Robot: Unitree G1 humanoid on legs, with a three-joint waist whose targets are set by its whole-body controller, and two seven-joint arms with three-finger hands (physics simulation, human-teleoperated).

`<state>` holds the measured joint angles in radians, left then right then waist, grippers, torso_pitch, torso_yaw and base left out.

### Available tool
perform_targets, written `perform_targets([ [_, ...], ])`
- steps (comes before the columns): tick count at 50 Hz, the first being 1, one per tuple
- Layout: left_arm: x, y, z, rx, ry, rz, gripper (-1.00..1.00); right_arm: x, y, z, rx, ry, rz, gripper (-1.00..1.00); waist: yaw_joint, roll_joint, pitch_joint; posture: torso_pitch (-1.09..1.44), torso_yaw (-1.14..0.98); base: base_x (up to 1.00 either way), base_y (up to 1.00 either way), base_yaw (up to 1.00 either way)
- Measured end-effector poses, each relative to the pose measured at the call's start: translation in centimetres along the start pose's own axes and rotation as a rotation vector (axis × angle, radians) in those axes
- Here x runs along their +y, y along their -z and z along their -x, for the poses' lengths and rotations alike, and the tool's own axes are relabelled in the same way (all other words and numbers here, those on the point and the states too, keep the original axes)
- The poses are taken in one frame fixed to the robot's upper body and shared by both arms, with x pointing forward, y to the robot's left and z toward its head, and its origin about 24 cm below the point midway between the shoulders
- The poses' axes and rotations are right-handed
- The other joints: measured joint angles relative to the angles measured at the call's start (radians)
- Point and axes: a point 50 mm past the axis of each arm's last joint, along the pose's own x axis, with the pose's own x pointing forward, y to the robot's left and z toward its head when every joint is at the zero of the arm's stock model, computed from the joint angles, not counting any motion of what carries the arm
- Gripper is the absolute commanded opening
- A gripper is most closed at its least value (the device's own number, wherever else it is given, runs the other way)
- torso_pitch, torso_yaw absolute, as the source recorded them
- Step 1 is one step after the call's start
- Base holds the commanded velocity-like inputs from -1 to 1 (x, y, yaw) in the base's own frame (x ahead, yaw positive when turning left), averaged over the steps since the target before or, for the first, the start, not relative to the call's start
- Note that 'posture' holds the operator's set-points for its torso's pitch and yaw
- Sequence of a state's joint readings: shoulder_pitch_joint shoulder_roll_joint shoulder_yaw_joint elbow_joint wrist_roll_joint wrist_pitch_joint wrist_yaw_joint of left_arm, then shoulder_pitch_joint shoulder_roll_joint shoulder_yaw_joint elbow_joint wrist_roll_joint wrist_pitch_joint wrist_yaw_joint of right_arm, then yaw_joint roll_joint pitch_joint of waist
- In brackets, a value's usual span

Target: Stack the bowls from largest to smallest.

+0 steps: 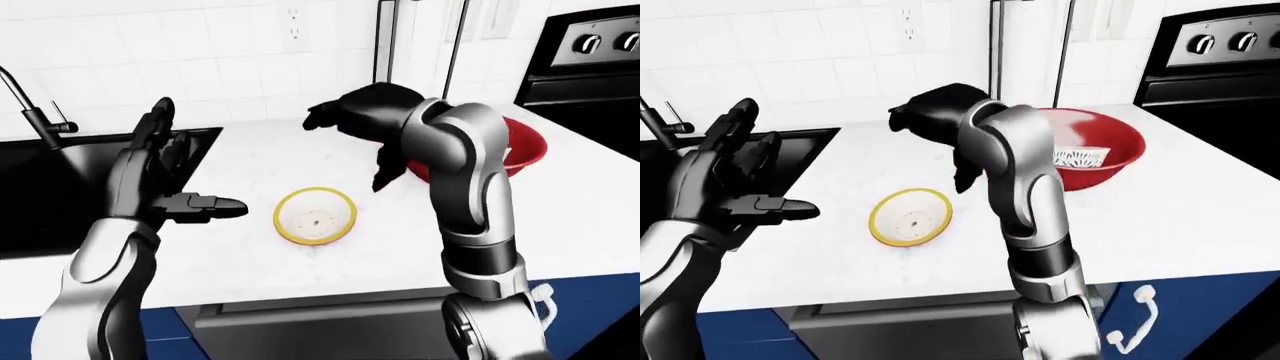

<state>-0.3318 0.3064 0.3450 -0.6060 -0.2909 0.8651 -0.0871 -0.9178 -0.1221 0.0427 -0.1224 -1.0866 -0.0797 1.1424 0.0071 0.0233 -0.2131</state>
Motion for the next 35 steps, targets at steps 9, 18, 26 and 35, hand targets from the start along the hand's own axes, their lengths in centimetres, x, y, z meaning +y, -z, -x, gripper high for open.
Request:
perform_targets([
  [9,0.3,-0.3,0.2,-0.01,-0.004,0.002,1.0,0.0,-2.2,-0.9,-0.077,-0.132,-0.09,1.0,-0.001,0.003,0.0,-0.29,0.0,0.0,0.0,0.0],
  [18,0.4,-0.5,0.4,-0.012,-0.003,0.003,1.0,1.1,-3.5,-1.8,-0.114,-0.185,-0.137,1.0,0.0,0.011,0.001,-0.29,0.0,0.0,0.0,0.0],
  [26,0.5,-0.4,0.4,-0.006,-0.005,0.007,1.0,2.5,-4.3,-2.4,-0.138,-0.22,-0.146,0.87,0.001,0.013,-0.001,-0.29,0.0,0.0,0.0,0.0],
  [35,0.5,-0.1,0.3,-0.002,-0.006,0.009,1.0,4.1,-4.6,-3.1,-0.142,-0.26,-0.15,0.86,0.002,0.013,-0.004,-0.29,0.0,0.0,0.0,0.0],
])
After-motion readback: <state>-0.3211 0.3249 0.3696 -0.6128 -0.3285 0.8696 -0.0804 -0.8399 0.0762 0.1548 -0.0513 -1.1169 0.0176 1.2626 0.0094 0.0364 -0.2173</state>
